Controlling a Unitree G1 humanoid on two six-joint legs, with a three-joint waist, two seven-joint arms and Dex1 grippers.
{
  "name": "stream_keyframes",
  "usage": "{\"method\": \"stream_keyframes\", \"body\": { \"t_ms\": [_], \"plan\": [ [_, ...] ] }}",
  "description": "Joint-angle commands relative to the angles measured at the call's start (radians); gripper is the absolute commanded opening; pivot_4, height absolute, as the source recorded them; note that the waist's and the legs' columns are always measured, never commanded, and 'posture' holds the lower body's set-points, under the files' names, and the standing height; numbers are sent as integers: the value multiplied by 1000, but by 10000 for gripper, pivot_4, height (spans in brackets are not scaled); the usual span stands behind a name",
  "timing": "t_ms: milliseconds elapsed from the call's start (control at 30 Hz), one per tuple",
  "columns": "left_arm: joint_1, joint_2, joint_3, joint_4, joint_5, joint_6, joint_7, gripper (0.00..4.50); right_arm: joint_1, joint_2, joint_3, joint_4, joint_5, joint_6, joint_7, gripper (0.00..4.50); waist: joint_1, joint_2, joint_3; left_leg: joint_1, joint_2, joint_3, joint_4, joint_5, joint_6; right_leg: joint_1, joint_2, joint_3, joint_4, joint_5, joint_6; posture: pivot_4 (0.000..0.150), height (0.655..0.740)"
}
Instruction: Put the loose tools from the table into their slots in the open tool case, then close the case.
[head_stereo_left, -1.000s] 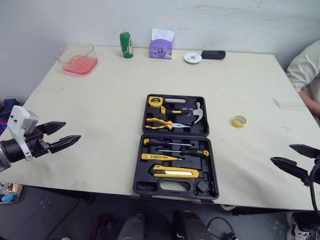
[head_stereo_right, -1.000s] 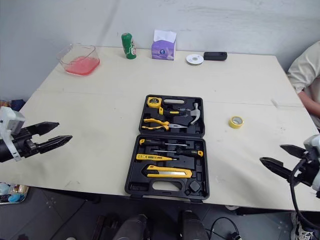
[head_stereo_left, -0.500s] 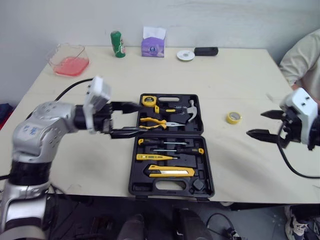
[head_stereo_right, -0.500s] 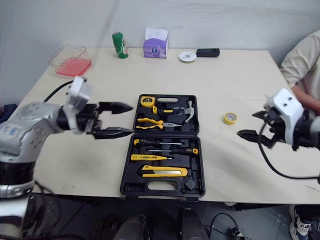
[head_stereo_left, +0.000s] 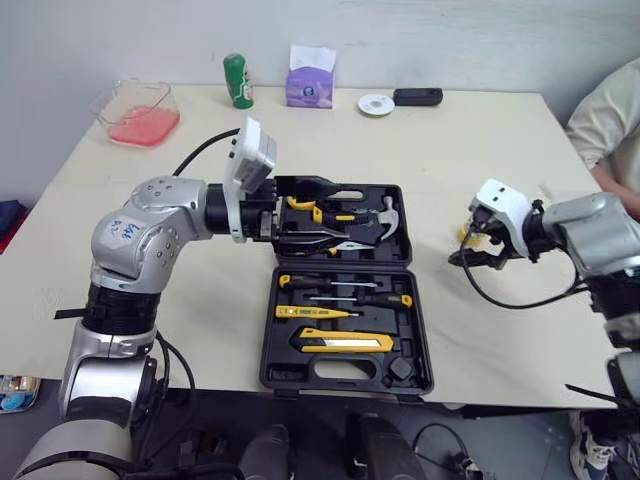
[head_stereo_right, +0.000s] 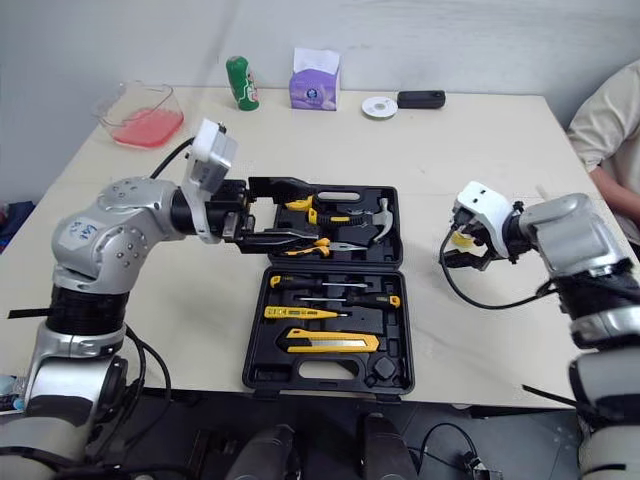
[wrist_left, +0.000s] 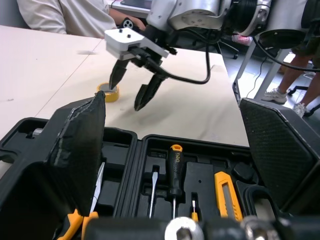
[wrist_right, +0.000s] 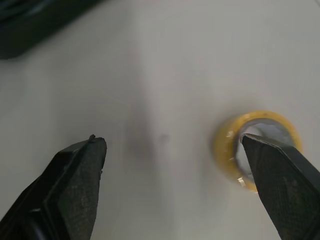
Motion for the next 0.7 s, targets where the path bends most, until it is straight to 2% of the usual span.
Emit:
{"method": "stream_keyframes", "body": {
  "t_ms": [33, 167, 333, 433, 667, 700],
  "plan": [
    [2, 1, 0, -37, 18, -30, 3, 44696, -64, 31, 2, 141, -79, -81, -17, 45000, 0, 0, 0, 0, 0, 0, 0, 0, 0, 0, 0, 0, 0, 0, 0, 1500, 7400],
    [6, 2, 5, -53, 16, -22, 11, 44696, -129, 84, -1, 294, -132, -145, -36, 45000, -1, 0, 0, 0, 0, 0, 0, 0, 0, 0, 0, 0, 0, 0, 0, 1500, 7400],
    [7, 2, 10, -61, 16, -20, 22, 44696, -157, 108, -10, 368, -163, -183, -14, 45000, -2, 0, 0, 0, 0, 0, 0, 0, 0, 0, 0, 0, 1, 0, 0, 1500, 7400],
    [7, -1, 9, -59, 19, -25, 30, 45000, -159, 113, -13, 382, -173, -196, 0, 36680, -2, 0, 0, 1, 0, 0, 0, 0, 0, 0, 0, 0, 1, 0, 0, 1500, 7400],
    [5, -12, 9, -49, 32, -36, 43, 45000, -167, 113, -28, 389, -192, -211, 10, 2495, -1, 0, 0, 1, 0, 0, 1, 0, 0, 1, 0, 0, 2, 0, 0, 1500, 7400],
    [7, -12, 8, -50, 32, -36, 42, 45000, -167, 107, -33, 378, -193, -214, 20, 215, -1, 0, 0, 1, 0, 0, 1, 0, 0, 1, 0, 0, 2, 0, 0, 1500, 7400]
  ]
}}
